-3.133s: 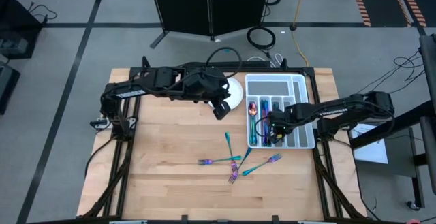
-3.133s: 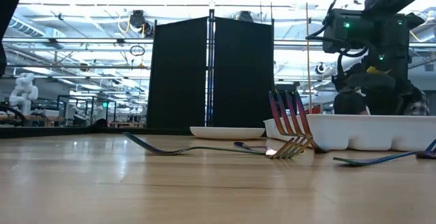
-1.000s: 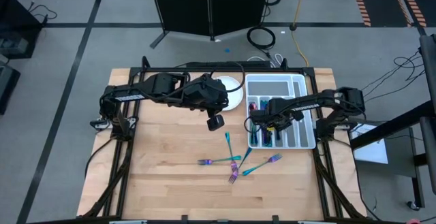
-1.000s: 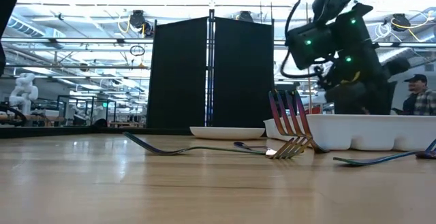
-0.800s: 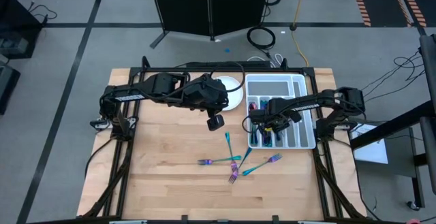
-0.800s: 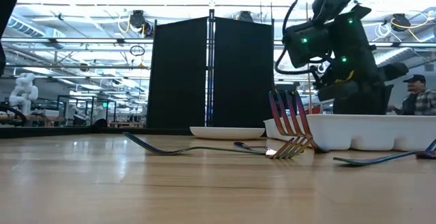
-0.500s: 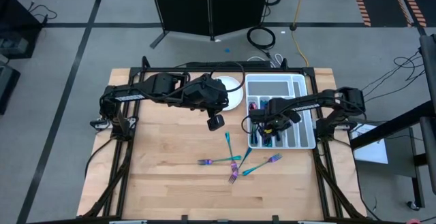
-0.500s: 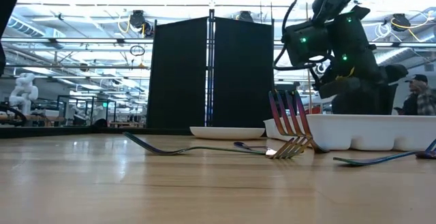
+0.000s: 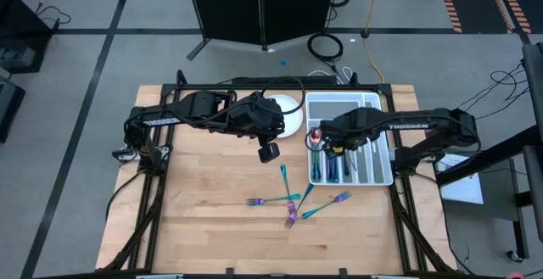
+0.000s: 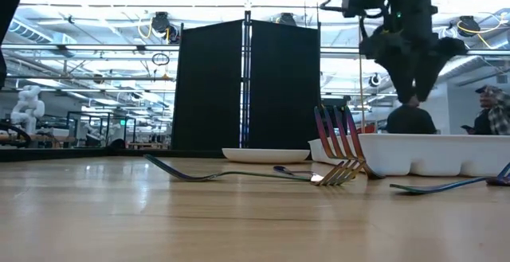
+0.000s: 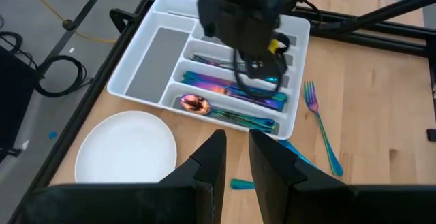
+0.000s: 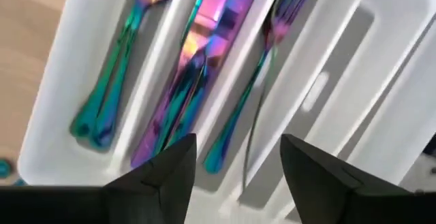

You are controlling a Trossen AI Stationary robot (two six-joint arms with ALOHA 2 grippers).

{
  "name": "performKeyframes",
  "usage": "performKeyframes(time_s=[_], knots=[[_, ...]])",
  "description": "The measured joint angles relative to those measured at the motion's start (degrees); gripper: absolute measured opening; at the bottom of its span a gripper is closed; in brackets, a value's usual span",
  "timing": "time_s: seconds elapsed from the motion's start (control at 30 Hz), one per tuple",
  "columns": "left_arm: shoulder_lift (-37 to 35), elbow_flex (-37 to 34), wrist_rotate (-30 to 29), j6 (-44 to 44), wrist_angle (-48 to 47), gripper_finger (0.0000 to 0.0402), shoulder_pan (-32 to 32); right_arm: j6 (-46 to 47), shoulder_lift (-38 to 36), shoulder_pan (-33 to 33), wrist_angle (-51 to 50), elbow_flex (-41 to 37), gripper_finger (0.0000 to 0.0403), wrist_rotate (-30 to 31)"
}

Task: Sort silverware
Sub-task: Adjust the purple fork on the white silverware tray

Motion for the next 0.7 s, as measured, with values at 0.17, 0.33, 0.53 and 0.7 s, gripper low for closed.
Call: performKeyframes(time_s=[0.17,0.33,0.53,0.7], knots=[[0.00,0.00,0.00,-0.10,0.57,0.0066,0.00,-10.28,0.65,-4.78,2.63,-1.68,0.0194,-0.38],[0.00,0.02,0.09,-1.60,0.16,0.0066,-0.02,-15.90,1.63,-6.55,4.35,-5.91,0.0186,-0.63],[0.00,0.00,0.26,-3.00,-0.41,0.0066,-0.02,-17.87,1.38,-7.38,11.88,-12.62,0.0176,-5.56],[0.00,0.00,0.28,-3.10,0.13,0.0066,-0.02,-17.02,1.38,-7.28,15.07,-16.24,0.0162,-6.63]])
